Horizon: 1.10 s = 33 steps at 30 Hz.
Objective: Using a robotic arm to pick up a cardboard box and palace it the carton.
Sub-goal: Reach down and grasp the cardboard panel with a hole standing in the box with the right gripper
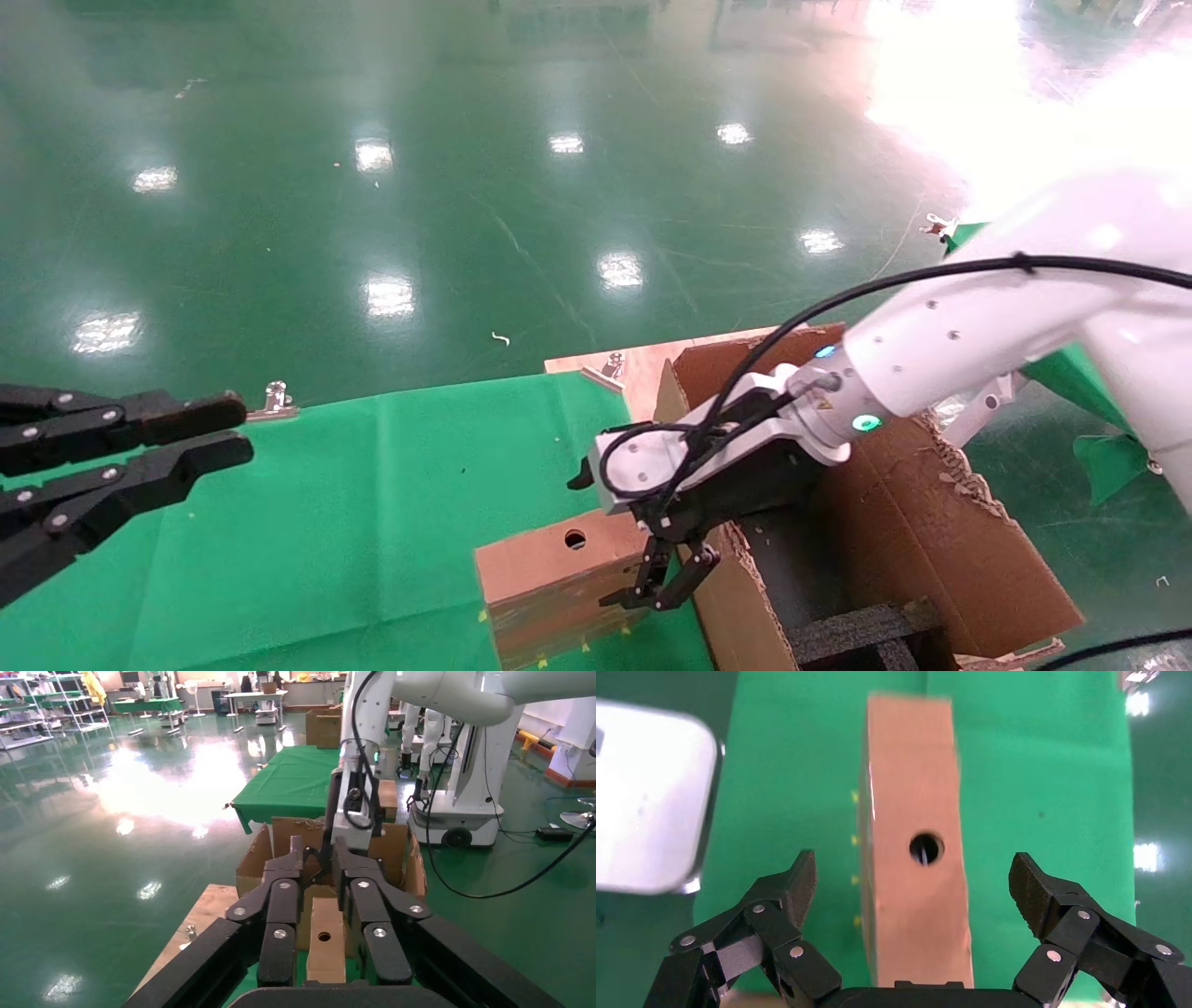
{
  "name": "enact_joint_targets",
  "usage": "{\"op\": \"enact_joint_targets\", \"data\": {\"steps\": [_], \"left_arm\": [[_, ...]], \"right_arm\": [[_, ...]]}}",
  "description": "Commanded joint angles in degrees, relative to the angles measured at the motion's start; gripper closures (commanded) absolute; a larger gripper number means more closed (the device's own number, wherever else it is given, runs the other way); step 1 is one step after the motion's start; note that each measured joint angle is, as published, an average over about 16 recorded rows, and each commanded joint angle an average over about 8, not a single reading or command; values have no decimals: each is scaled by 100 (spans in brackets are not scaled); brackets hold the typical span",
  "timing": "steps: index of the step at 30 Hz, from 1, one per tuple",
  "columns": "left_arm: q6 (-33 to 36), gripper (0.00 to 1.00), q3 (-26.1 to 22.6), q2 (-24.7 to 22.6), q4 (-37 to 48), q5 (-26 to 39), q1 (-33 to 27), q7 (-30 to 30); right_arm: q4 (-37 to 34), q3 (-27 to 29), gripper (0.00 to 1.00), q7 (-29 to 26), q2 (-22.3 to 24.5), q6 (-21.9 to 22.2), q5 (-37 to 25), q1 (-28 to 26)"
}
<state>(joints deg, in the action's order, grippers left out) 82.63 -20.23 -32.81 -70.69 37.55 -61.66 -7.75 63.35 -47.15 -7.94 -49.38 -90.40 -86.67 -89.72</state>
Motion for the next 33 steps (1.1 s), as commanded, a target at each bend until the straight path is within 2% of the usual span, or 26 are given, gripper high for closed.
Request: {"op": "enact_joint_targets", "data": {"steps": [1, 8, 9, 11, 12, 13, 19, 20, 21, 33], "left_arm": [[0, 97, 0, 0, 0, 0, 0, 0], [0, 11, 0, 0, 0, 0, 0, 0], [0, 1, 0, 0, 0, 0, 0, 0], [0, 0, 0, 0, 0, 0, 0, 0], [0, 0, 0, 0, 0, 0, 0, 0], [0, 0, 0, 0, 0, 0, 0, 0], [-1, 0, 1, 0, 1, -1, 1, 0], [-1, 0, 1, 1, 1, -1, 1, 0], [-1, 0, 1, 1, 2, -1, 1, 0], [-2, 0, 1, 1, 2, -2, 1, 0]], "right_arm": [[-86, -208, 0, 51, -124, -5, -172, -149], [-373, -748, 0, 237, -497, 21, -470, -479], [-410, -809, 0, 262, -539, 25, -490, -507], [-472, -924, 0, 308, -615, 30, -525, -554], [-497, -980, 3, 329, -649, 33, -541, -573], [-522, -1028, 12, 346, -679, 38, -551, -588], [-635, -1229, 87, 407, -797, 67, -596, -658], [-648, -1241, 96, 410, -804, 72, -594, -664], [-657, -1250, 100, 411, -810, 75, -594, -671], [-627, -1220, 100, 412, -789, 76, -584, -657]]}}
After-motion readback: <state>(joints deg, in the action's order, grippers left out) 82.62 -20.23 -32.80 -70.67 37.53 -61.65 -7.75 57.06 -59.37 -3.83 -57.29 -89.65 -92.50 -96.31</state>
